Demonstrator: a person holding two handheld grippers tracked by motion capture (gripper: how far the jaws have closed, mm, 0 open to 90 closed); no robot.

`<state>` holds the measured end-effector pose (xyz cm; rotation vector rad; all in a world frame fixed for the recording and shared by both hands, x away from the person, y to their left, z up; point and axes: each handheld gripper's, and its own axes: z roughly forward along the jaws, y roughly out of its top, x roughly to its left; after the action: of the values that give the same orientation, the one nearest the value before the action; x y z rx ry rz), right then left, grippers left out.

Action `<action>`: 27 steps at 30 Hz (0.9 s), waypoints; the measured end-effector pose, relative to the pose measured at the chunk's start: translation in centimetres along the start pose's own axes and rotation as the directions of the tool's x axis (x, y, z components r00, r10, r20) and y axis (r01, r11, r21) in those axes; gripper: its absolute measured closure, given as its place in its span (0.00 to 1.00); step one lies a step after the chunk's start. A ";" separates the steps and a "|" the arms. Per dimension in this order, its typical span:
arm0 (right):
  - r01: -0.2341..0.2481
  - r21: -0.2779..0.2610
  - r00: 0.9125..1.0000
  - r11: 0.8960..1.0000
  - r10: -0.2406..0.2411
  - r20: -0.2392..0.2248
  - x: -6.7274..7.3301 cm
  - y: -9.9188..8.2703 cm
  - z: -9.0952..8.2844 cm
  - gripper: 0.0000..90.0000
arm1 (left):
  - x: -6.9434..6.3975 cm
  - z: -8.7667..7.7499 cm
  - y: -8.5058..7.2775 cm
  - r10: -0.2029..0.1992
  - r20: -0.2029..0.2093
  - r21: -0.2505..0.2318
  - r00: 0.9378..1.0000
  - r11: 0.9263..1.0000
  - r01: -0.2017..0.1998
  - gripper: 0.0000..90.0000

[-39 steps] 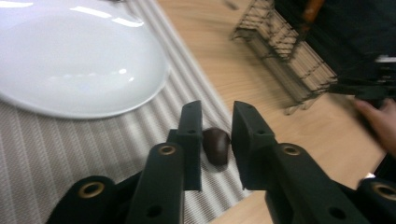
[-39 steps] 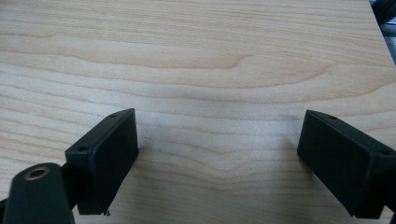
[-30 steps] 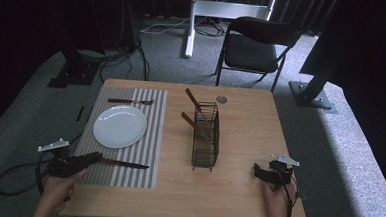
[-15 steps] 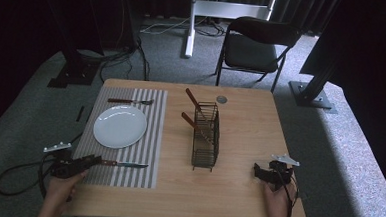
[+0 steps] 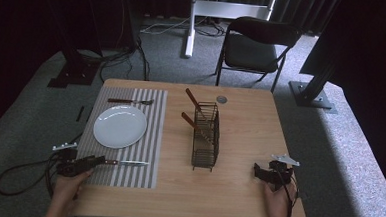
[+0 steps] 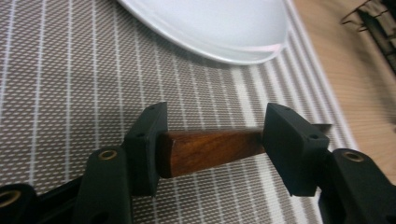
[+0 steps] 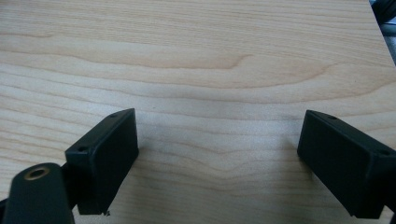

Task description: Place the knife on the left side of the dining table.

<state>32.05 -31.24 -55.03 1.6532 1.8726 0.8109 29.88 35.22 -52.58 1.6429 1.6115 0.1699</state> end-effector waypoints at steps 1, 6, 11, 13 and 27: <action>0.000 0.000 1.000 1.000 0.000 0.000 0.0 0.0 0.0 0.13 | 0.0 0.1 0.0 -0.004 -0.009 0.002 1.000 1.000 0.004 0.45; 0.000 0.000 1.000 1.000 0.000 0.000 0.0 0.0 0.0 0.13 | -0.3 0.7 -0.1 0.028 -0.078 0.021 0.997 0.999 -0.027 0.40; 0.000 0.000 1.000 1.000 0.000 0.000 0.0 0.0 0.0 0.13 | -1.2 1.1 0.0 0.090 -0.152 0.039 0.984 0.996 -0.085 0.38; 0.000 0.000 1.000 1.000 0.000 0.000 0.0 0.0 0.0 0.13 | -1.4 1.3 0.1 0.104 -0.177 0.046 0.979 0.994 -0.097 0.37; 0.000 0.000 1.000 1.000 0.000 0.000 0.0 0.0 0.0 0.13 | -2.6 0.6 -0.7 0.159 -0.237 -0.008 0.958 0.986 -0.165 0.32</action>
<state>32.04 -31.23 -55.02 1.6533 1.8726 0.8109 29.24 32.55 -52.36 1.7875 1.6373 0.4862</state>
